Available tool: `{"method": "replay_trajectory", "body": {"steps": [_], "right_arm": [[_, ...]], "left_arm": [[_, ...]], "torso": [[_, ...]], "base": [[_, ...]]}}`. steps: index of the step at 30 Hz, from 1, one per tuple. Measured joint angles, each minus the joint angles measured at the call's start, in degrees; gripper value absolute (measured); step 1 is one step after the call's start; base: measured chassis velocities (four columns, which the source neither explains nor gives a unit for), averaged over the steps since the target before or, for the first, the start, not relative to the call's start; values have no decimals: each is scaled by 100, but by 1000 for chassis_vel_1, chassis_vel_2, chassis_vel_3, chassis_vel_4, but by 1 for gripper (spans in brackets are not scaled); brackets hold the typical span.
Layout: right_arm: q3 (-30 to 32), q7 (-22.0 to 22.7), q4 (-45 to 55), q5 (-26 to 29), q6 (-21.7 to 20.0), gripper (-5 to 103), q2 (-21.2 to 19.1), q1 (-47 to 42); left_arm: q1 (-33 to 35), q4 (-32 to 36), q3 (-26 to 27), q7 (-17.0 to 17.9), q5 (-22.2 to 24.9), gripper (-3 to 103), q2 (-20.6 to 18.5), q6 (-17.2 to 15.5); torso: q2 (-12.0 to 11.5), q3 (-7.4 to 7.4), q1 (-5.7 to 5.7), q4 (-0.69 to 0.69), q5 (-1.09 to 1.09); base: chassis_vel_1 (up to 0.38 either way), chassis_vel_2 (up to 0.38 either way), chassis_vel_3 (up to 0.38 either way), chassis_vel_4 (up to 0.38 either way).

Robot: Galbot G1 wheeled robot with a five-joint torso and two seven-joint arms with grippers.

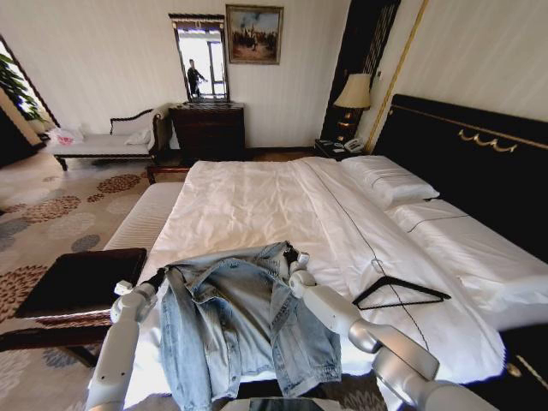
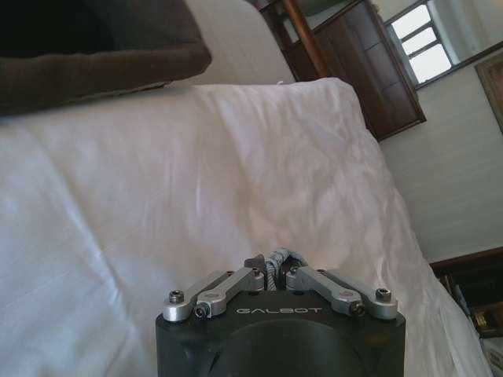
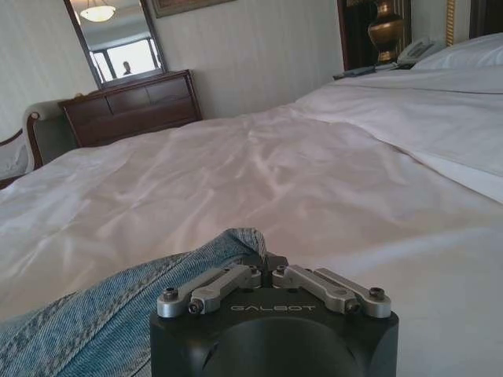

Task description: Pick up the clothes from the bed and hang them on the clothes hanger.

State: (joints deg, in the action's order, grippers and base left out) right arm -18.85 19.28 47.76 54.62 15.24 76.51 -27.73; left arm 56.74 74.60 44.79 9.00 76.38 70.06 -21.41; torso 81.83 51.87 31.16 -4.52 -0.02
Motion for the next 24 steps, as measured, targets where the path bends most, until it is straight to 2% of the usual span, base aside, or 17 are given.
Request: {"method": "replay_trajectory", "body": {"steps": [4,8,10,13,20,23,24], "right_arm": [[-54,-78,229,-21,63,1,-28,-31],[-249,-238,647,-23,139,1,-148,-134],[-284,-273,692,-28,148,1,-165,-145],[-402,-375,718,-155,194,1,-195,-186],[-200,-209,209,-280,221,1,-5,-93],[-16,-135,-324,-446,262,1,162,72],[-16,-135,-324,-446,262,1,162,72]], "left_arm": [[36,265,-249,-53,-244,7,-42,68],[100,500,-782,-202,-656,7,-49,136],[106,512,-870,-234,-738,7,-49,150],[5,370,-1150,-411,-1114,7,20,257],[-301,-154,-863,-564,-1049,7,181,366],[-418,-408,-425,-603,-821,7,175,371],[-418,-408,-425,-603,-821,7,175,371]], "torso": [[1,-1,-1,0,2],[1,-2,-1,1,4],[1,-2,-1,0,3],[1,-2,-1,0,3],[1,-1,-1,0,2],[0,-1,0,-1,0],[0,-1,0,-1,0]], "base": [[0,0,0,0],[0,0,0,0],[0,0,0,0],[0,0,0,0],[0,0,0,0],[0,0,0,0],[0,0,0,0]]}}
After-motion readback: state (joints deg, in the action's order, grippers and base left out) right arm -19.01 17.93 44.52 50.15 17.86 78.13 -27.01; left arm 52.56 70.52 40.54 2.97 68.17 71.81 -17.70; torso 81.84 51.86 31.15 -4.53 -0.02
